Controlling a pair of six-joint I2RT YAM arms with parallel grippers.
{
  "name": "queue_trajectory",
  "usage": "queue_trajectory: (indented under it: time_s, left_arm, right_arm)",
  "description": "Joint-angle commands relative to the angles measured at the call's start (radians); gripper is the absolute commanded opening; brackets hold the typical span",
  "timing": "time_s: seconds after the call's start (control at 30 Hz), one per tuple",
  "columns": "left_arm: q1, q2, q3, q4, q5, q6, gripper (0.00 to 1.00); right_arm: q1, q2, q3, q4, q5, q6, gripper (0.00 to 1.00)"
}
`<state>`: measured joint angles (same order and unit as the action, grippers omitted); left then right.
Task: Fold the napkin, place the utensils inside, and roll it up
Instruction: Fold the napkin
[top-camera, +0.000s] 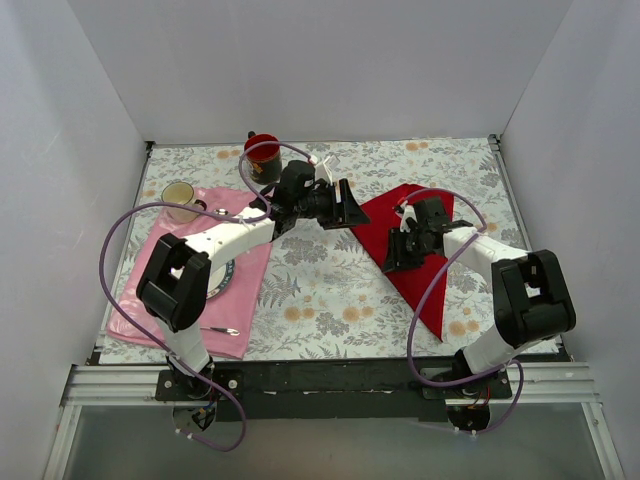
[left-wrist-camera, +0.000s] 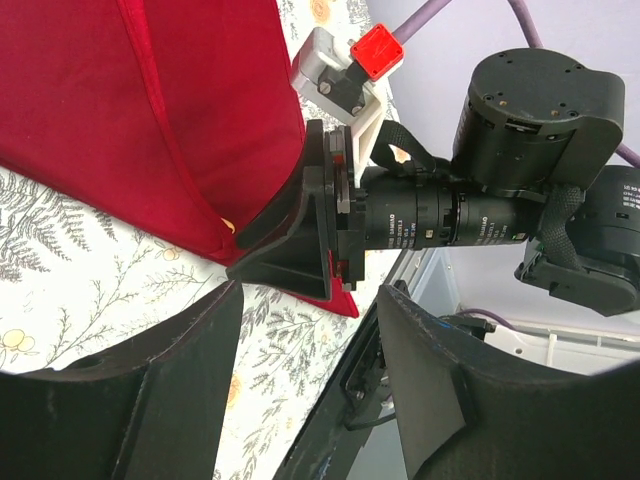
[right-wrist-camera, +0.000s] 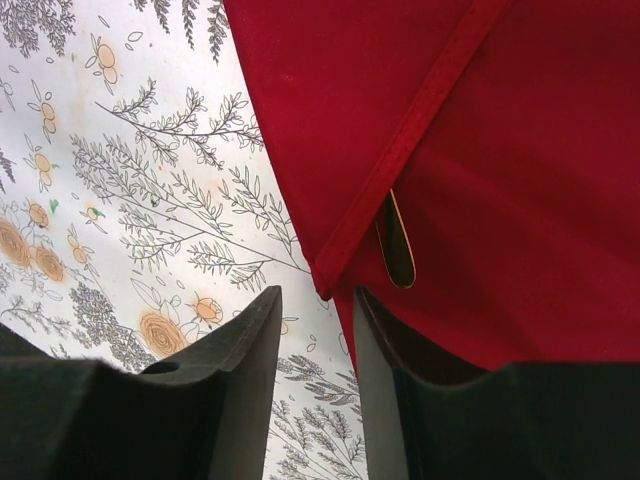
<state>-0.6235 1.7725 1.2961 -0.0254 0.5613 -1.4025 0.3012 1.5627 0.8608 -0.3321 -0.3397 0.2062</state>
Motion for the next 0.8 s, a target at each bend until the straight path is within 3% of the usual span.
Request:
queue_trajectory:
  time_s: [0.0, 0.3, 0.77]
  left_arm:
    - [0.010, -0.058, -0.015, -0.004, 0.026, 0.004, 0.56]
    - [0.024, -0.062, -0.014, -0.004, 0.035, 0.005, 0.56]
    - [0.028, -0.058, -0.017, -0.011, 0.046, 0.005, 0.56]
  right_arm:
    - [-0.004, 0.026, 0.017, 0.038, 0.001, -0.018, 0.39]
    - [-0.007, 0.025, 0.049, -0.002, 0.040, -0.044, 0.15]
    - [-0.007, 0.026, 0.056, -0.035, 0.091, -0.067, 0.13]
